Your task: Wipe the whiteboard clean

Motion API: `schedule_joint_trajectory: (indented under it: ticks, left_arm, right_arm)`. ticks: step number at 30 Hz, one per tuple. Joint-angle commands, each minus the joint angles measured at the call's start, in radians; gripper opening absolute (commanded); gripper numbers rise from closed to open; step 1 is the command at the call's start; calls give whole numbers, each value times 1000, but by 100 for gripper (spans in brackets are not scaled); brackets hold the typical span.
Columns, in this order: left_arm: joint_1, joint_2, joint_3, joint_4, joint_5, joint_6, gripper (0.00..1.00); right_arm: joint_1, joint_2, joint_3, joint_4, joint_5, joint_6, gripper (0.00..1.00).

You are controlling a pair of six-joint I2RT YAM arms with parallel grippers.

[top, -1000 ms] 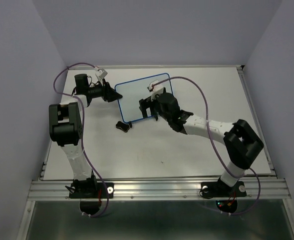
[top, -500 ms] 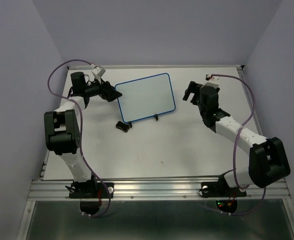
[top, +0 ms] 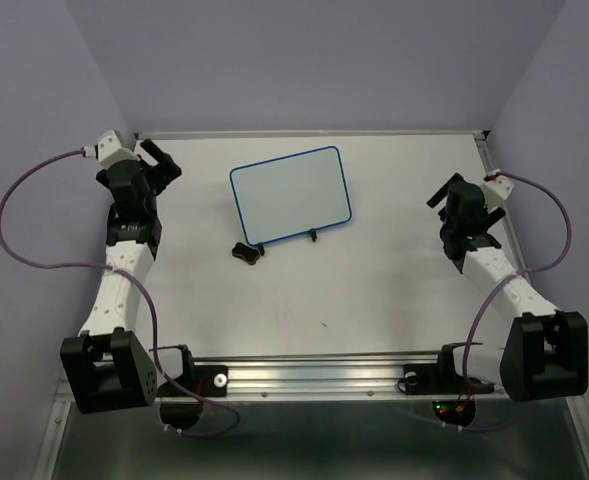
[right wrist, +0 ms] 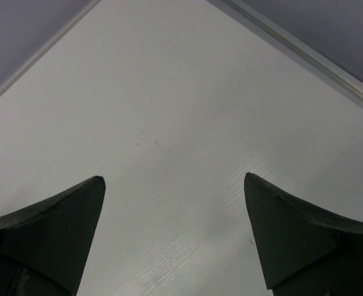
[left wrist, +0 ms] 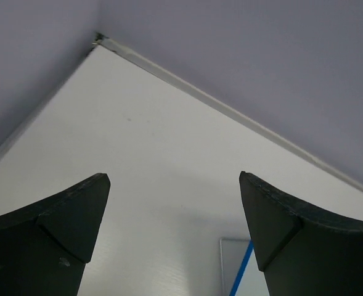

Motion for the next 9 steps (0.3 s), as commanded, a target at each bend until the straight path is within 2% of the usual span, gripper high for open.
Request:
schedule_joint_trajectory:
  ticks: [1,5,9]
  left_arm:
    - [3,-89,-20,-101,-398,-162,99]
    - [3,-169,-90,-35,-382,-180,99]
    - [3,-195,-97,-29,-385,-165,99]
  right_arm:
    - [4,-58,21,-9,106,26,100]
    - [4,-79,23,-14,112,14,100]
    - [4,-96,18,-17,135,9,100]
